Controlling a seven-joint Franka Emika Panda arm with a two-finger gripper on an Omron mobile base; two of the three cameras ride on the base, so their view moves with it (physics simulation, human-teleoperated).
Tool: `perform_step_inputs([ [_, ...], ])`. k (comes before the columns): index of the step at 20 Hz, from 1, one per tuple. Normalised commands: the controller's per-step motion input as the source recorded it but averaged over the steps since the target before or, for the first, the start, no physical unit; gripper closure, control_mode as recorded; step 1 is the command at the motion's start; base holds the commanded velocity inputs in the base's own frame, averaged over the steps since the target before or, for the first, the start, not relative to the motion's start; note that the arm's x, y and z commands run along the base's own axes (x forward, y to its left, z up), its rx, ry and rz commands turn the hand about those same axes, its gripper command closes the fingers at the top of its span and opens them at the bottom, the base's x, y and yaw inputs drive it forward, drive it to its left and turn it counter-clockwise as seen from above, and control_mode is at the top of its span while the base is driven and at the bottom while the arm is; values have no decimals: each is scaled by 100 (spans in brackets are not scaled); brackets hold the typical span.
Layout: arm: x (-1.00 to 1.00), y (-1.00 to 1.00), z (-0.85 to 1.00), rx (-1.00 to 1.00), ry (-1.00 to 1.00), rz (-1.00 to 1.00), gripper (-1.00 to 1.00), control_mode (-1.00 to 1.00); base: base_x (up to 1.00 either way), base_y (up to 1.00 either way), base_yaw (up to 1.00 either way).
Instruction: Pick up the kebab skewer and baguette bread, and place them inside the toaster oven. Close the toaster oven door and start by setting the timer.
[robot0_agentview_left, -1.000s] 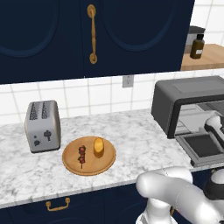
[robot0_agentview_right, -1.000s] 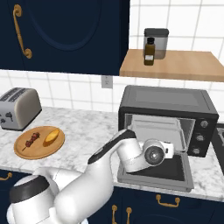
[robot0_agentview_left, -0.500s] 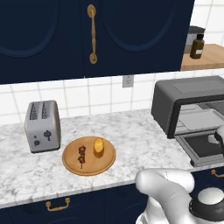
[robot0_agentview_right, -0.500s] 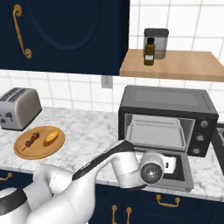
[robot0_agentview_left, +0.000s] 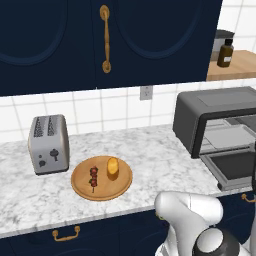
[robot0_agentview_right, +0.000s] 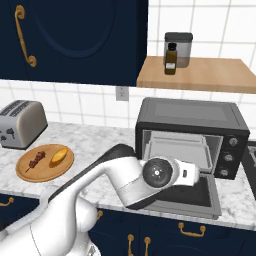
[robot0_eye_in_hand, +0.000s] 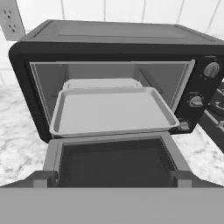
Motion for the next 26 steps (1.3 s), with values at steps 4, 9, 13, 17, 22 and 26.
perform_step_inputs([
  [4, -68, 52, 84, 0, 27, -2, -100, -100, 0, 0, 0],
  [9, -18, 100, 62, 0, 35, 8, -100, -100, 0, 0, 0],
  [13, 2, 100, 29, -3, 41, 17, -100, -100, 0, 0, 0],
  [17, 0, 100, 14, 6, 34, 27, -100, -100, 0, 0, 0],
  [22, 0, 100, 2, 15, 20, 21, -100, -100, 0, 0, 0],
  [26, 6, 100, 0, 0, 11, 0, -100, -100, 0, 0, 0],
])
